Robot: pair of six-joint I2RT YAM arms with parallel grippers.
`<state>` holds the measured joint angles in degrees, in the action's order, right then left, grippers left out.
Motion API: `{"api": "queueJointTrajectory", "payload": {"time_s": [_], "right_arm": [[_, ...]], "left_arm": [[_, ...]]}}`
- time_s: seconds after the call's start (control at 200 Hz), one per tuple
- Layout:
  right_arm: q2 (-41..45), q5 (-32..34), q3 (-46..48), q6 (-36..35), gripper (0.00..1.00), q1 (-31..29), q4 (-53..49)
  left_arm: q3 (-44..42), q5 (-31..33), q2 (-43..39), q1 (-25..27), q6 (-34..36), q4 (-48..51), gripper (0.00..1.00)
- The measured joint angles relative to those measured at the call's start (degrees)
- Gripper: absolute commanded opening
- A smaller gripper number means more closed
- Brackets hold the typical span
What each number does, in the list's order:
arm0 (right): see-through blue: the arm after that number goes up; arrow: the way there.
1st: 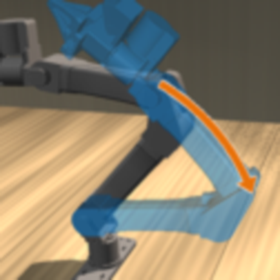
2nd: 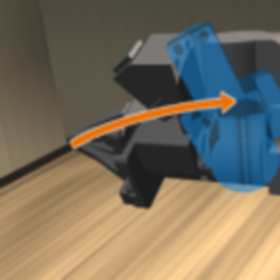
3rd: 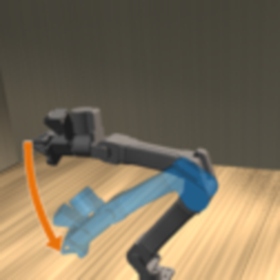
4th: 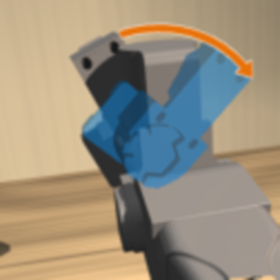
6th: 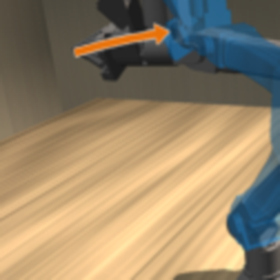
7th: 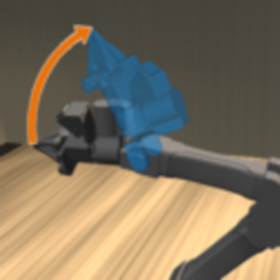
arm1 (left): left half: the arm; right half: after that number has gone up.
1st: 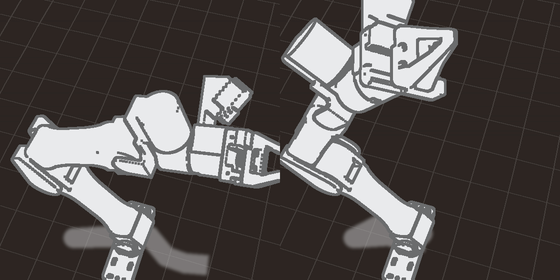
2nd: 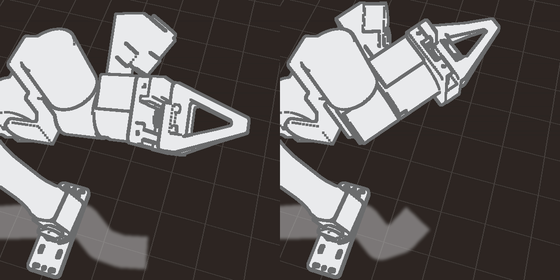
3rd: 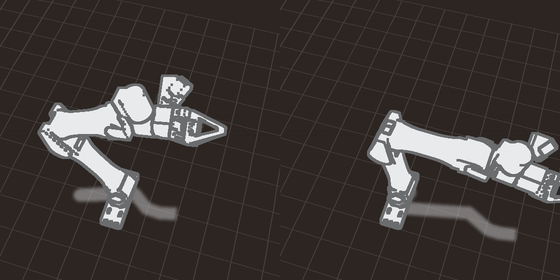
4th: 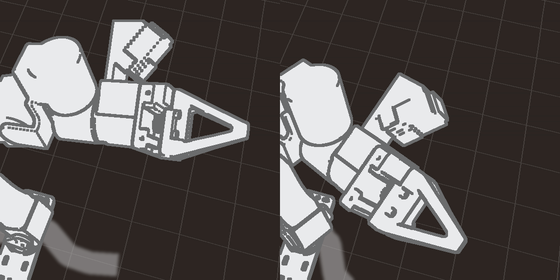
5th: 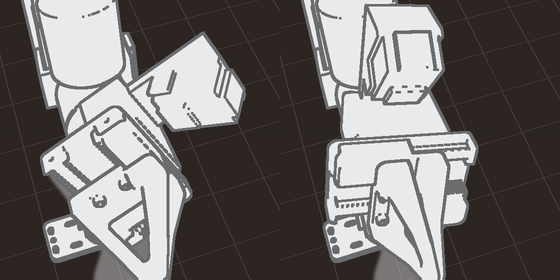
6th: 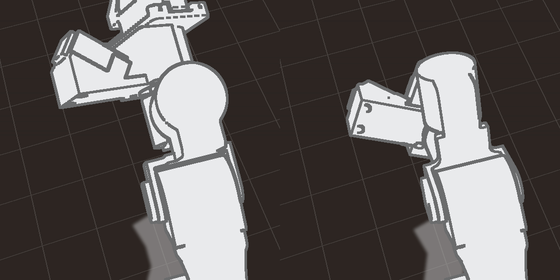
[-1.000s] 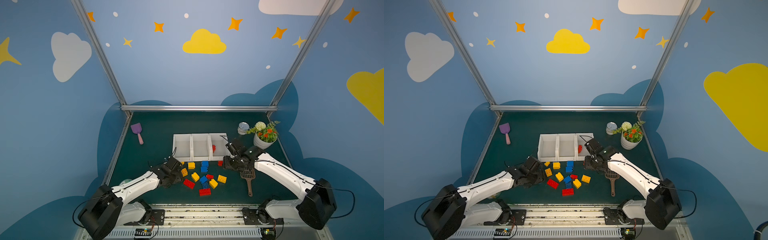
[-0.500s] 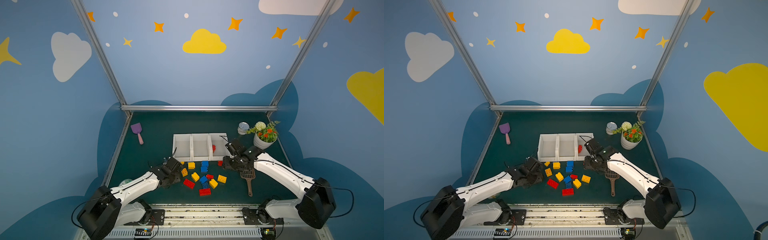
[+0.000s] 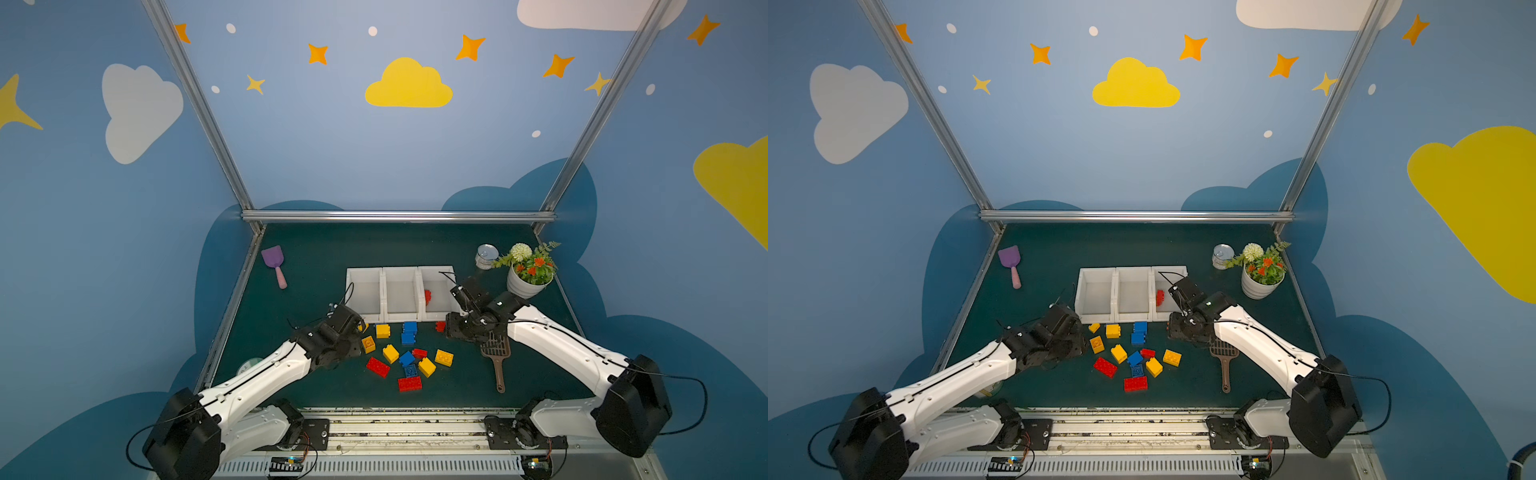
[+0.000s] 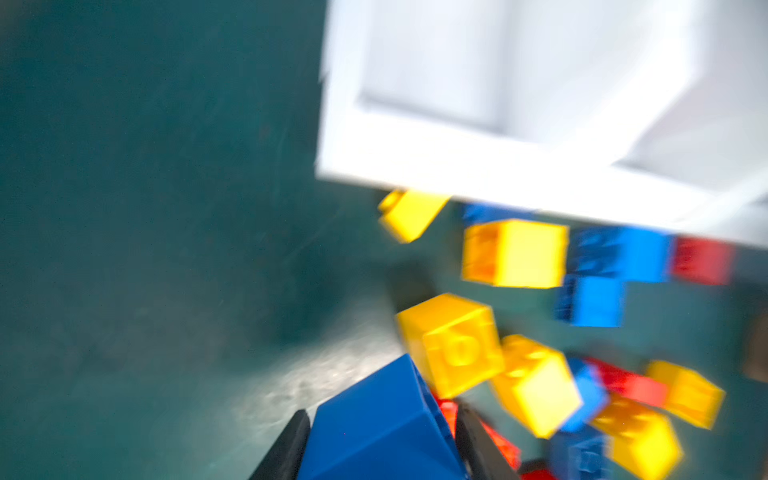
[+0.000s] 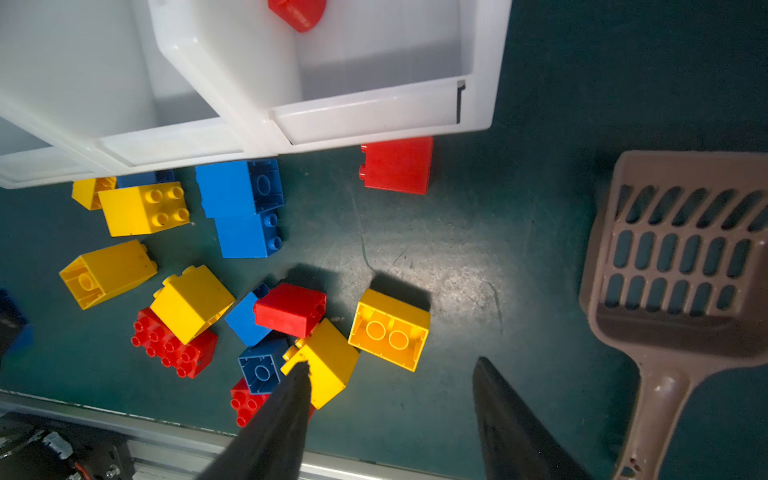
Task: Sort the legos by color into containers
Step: 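Carry the blue brick into the middle compartment and release it with the left gripper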
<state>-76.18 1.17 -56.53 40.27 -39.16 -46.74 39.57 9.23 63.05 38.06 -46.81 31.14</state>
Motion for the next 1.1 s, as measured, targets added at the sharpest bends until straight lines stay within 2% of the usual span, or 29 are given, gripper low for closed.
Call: {"api": "queueJointTrajectory", "payload": {"time_s": [0.15,0.461,0.611,0.731,0.801,1.101], "right_arm": [[0.2,-0.1,0.0,-0.2,0.62,0.0,-0.1],[2.6,-0.4,1.4,-0.2,0.62,0.0,-0.9],[4.0,-0.6,1.9,-0.2,0.62,0.0,-1.7],[5.2,-0.6,2.1,-0.2,0.62,0.0,-1.8],[5.2,-0.6,2.1,-0.3,0.63,0.0,-1.9],[5.5,-0.5,2.1,-0.6,0.65,0.0,-3.3]], "left_arm": [[8.7,-0.8,4.6,0.0,3.6,-1.1,0.44],[30.2,-5.7,30.7,0.3,11.2,-5.7,0.47],[37.7,-6.9,40.1,0.4,13.7,-5.7,0.47],[39.1,-7.0,43.0,0.4,14.3,-6.0,0.52],[39.4,-7.0,43.8,0.4,14.3,-6.1,0.6],[39.6,-7.5,44.0,0.5,14.2,-6.4,0.75]]}}
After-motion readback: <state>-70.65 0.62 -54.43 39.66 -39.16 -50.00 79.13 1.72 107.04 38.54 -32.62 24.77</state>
